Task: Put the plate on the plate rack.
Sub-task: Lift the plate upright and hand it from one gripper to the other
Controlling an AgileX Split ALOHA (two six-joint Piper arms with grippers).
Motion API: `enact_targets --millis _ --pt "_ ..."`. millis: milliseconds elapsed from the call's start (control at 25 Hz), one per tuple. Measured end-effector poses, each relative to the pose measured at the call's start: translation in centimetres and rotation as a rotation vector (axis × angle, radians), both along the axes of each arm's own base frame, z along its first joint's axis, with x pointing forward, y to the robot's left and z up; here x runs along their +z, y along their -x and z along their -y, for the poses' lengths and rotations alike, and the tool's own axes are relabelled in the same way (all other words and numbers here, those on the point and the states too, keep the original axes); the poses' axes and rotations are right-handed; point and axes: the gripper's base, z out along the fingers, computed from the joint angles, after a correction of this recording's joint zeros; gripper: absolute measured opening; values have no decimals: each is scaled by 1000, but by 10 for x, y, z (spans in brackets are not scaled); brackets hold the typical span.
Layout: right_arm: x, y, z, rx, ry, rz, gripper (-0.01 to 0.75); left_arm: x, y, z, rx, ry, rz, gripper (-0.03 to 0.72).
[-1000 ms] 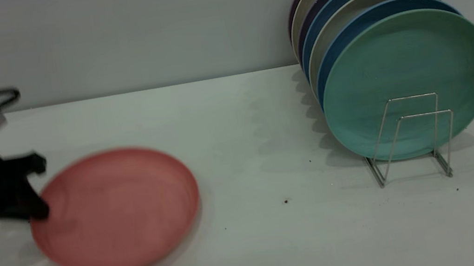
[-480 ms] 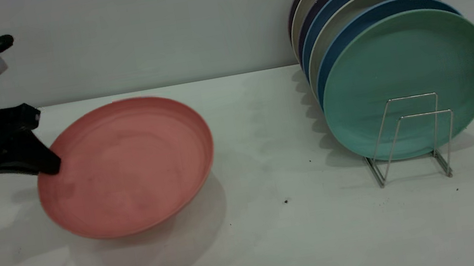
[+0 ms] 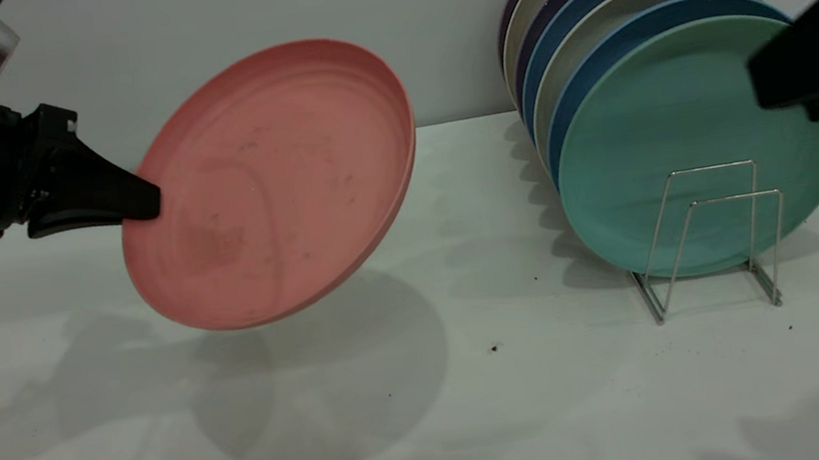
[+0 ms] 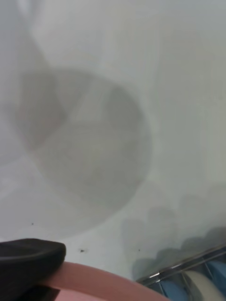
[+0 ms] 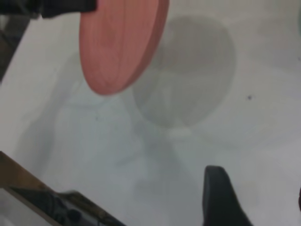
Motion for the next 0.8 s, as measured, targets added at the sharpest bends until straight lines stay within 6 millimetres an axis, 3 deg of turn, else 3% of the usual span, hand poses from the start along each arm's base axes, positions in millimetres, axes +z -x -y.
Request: enact_targets --millis 360,640,800 --pt "-16 -49 -5 38 -36 -53 417 -3 4 51 -101 -57 19 14" --pt "-36 -59 -8 57 -67 -97 417 6 2 95 -154 -54 67 14" --pt "-37 -60 -9 60 -79 -98 417 12 3 118 -191 -47 87 14"
